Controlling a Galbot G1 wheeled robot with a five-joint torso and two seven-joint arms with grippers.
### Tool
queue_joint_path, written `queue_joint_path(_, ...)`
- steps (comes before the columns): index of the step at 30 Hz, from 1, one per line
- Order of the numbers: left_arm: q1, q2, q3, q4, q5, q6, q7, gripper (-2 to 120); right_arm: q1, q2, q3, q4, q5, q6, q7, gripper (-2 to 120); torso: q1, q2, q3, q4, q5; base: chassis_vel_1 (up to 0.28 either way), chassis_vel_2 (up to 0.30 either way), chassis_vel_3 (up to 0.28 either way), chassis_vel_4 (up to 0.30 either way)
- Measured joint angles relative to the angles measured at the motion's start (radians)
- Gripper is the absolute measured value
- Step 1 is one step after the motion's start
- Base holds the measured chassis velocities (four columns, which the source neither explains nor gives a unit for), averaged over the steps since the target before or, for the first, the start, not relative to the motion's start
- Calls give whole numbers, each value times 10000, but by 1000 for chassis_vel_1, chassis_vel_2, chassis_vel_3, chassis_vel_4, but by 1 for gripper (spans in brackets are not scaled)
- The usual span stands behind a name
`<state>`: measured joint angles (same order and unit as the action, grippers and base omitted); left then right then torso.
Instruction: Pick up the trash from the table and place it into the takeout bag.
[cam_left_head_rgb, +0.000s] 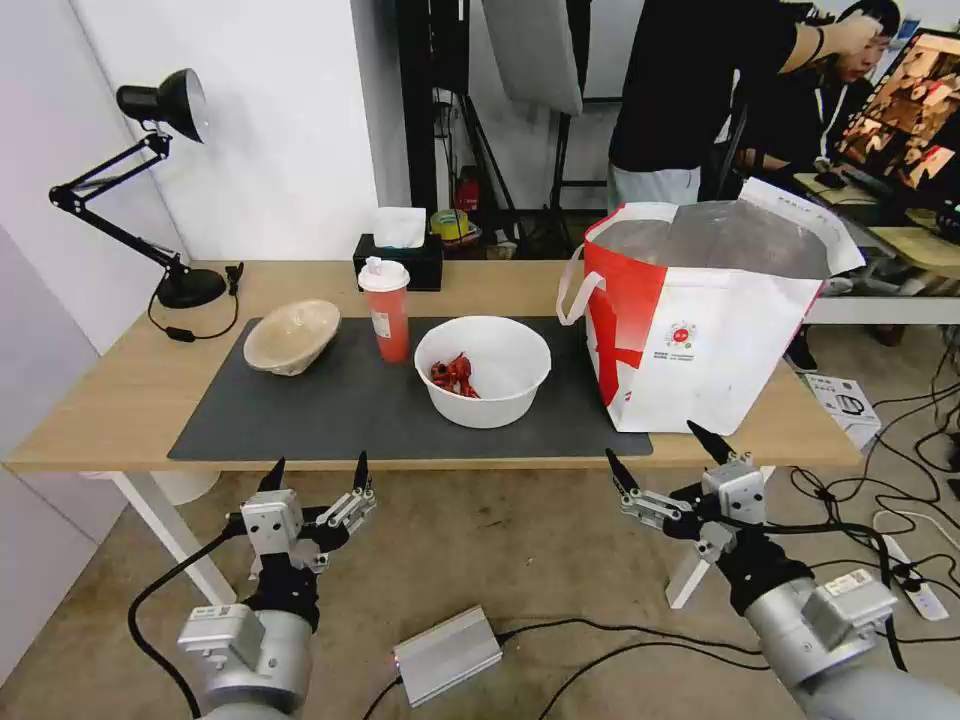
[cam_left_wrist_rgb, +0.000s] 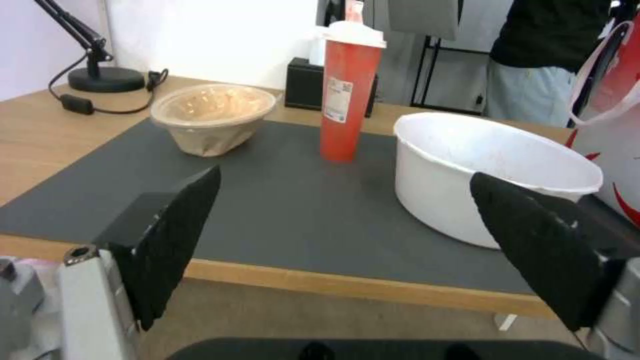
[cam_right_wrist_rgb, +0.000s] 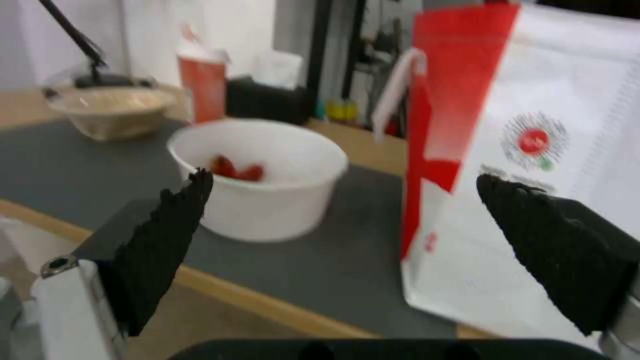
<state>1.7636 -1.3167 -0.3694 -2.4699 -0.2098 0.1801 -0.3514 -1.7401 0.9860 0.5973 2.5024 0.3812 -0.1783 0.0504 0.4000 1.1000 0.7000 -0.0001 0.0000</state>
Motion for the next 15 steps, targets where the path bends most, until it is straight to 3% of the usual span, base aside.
queue_joint_path(9,-2,1,-73,-4,3,-38,30,100,659,-820,44,-205,1426,843,-648,100,0,0,0,0,0,0,0,0,0)
queue_joint_path(15,8,-10,-111,-3,-2,-43,45,100,1232,-1760,12,-523,2256,1243,-940,100,0,-1,0,0,1,0,0,0,0)
